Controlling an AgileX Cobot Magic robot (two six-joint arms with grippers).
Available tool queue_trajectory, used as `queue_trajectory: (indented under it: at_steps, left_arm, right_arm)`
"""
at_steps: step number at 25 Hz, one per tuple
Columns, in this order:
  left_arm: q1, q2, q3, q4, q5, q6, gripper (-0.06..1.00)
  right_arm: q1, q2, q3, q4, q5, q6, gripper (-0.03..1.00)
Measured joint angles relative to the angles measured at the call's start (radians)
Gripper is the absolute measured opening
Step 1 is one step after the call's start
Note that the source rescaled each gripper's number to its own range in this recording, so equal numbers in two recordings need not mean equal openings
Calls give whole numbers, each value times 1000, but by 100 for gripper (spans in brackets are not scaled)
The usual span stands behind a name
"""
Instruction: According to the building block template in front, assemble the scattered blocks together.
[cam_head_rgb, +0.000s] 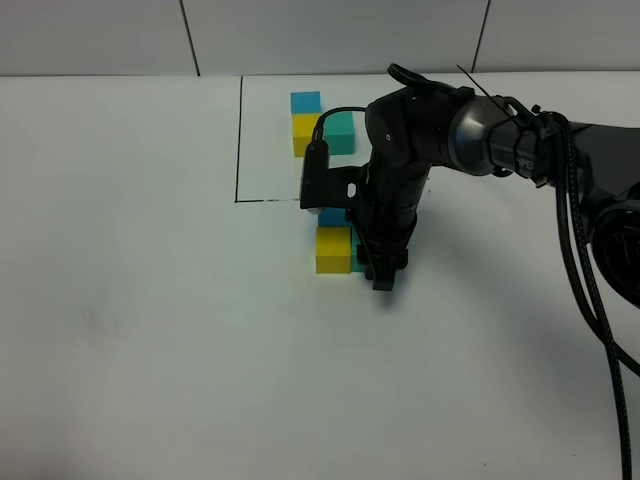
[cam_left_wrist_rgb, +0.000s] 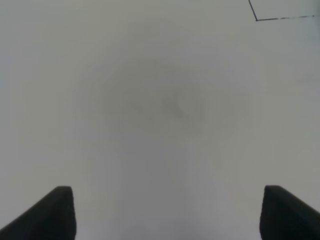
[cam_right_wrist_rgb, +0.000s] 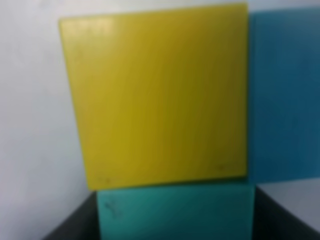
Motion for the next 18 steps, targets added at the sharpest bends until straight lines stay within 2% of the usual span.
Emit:
queue_trajectory:
  at_steps: [5,8,12,18]
  left_arm:
    - [0,0,0,0,0,0,99]
    - [0,0,0,0,0,0,99]
    - [0,0,0,0,0,0,99]
    - [0,0,0,0,0,0,99]
  right_arm:
    - [7,-16,5,-4,18,3,59]
    - [7,-65,10,-34,45,45,72]
    - [-32,-154,10,-41,45,210,81]
    - [-259,-209,14,-41,31,565,82]
